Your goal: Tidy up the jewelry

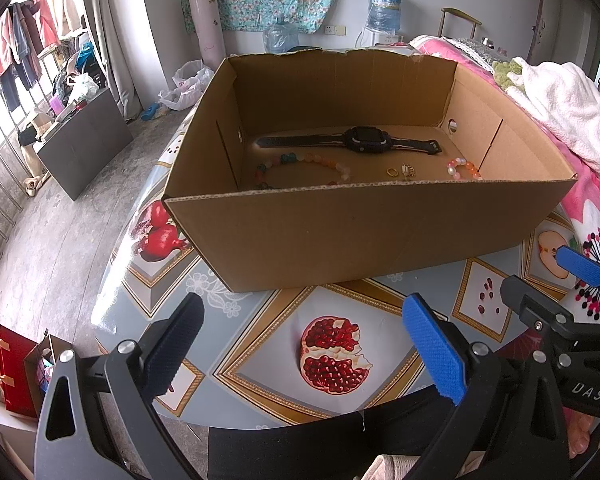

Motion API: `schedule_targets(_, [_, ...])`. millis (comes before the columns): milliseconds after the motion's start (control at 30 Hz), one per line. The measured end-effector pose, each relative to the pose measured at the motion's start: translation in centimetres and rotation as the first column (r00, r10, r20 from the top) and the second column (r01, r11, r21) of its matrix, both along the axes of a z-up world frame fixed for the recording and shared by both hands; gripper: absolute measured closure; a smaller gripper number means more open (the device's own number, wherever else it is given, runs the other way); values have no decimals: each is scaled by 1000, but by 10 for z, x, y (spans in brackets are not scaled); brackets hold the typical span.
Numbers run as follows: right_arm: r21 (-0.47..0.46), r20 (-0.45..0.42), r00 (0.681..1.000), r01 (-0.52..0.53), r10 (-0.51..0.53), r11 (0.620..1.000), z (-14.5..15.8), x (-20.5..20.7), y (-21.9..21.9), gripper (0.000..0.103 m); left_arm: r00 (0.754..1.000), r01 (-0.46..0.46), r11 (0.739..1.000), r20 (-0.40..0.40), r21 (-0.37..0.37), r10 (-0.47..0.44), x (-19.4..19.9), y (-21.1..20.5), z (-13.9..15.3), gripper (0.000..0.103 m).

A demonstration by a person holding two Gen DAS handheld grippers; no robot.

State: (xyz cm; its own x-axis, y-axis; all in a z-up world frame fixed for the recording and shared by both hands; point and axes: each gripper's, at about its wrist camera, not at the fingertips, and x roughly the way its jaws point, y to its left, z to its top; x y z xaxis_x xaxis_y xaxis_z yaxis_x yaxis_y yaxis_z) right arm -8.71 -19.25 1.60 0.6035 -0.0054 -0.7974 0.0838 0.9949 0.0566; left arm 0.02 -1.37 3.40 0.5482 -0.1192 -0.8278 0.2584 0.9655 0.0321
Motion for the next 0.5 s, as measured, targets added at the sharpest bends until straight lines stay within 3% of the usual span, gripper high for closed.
schedule_targets(500, [-2, -2, 1000, -7, 7, 1000, 2, -1, 2, 10, 1000, 1, 1000, -1, 0, -1, 0, 0, 0, 5])
